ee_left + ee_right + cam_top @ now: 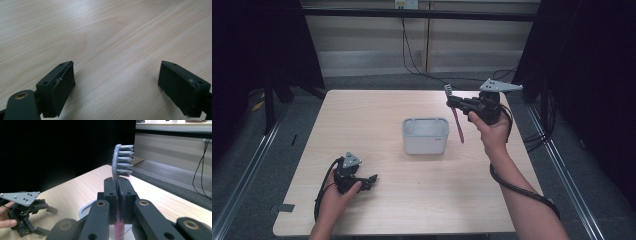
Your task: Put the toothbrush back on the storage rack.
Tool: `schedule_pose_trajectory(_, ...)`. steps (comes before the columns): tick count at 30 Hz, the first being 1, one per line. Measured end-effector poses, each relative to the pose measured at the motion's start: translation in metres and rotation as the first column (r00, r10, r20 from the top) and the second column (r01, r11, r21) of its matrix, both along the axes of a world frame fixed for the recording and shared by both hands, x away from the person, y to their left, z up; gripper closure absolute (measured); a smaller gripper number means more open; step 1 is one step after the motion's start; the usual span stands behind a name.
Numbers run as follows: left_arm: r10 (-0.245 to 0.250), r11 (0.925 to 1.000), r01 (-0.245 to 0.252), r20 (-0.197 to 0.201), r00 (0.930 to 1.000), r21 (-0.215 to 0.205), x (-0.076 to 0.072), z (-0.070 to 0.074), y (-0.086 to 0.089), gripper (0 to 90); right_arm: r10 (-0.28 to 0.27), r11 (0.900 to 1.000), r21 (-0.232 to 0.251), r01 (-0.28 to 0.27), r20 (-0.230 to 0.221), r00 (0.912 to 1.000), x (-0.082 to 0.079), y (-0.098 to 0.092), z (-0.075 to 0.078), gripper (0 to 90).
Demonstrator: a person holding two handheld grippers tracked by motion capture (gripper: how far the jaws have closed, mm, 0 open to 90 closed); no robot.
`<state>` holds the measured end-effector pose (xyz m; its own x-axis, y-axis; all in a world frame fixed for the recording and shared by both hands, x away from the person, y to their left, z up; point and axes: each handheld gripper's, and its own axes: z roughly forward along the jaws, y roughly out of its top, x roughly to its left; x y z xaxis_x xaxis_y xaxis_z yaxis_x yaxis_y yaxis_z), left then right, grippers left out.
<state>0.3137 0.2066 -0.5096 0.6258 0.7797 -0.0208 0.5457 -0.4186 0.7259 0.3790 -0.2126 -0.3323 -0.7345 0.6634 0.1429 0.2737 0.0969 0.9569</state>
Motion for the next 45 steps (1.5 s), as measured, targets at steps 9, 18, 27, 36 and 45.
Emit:
schedule_pose_trajectory(9, 0.000, 1.0000, 0.000, 0.000, 1.0000, 0.000, 0.000, 0.000, 0.000, 13.4, -0.009, 1.000, 0.006, 0.009, 0.011, 0.9999, 0.004, 0.002, 0.002, 86.1)
schedule_pose_trajectory(18, 0.000, 1.0000, 0.000, 0.000, 1.0000, 0.000, 0.000, 0.000, 0.000, 13.4, -0.018, 1.000, 0.004, 0.018, 0.014, 0.9998, 0.009, 0.005, 0.004, 86.1)
schedule_pose_trajectory(27, 0.000, 1.0000, 0.000, 0.000, 1.0000, 0.000, 0.000, 0.000, 0.000, 13.3, -0.022, 1.000, 0.012, 0.022, 0.018, 0.9996, 0.015, 0.008, 0.006, 86.1)
schedule_pose_trajectory(36, 0.000, 1.0000, 0.000, 0.000, 1.0000, 0.000, 0.000, 0.000, 0.000, 13.3, -0.026, 0.999, 0.021, 0.026, 0.030, 0.9992, 0.020, 0.012, 0.009, 86.1)
schedule_pose_trajectory(45, 0.000, 1.0000, 0.000, 0.000, 1.0000, 0.000, 0.000, 0.000, 0.000, 13.3, -0.031, 0.999, 0.022, 0.030, 0.037, 0.9988, 0.025, 0.017, 0.009, 86.1)
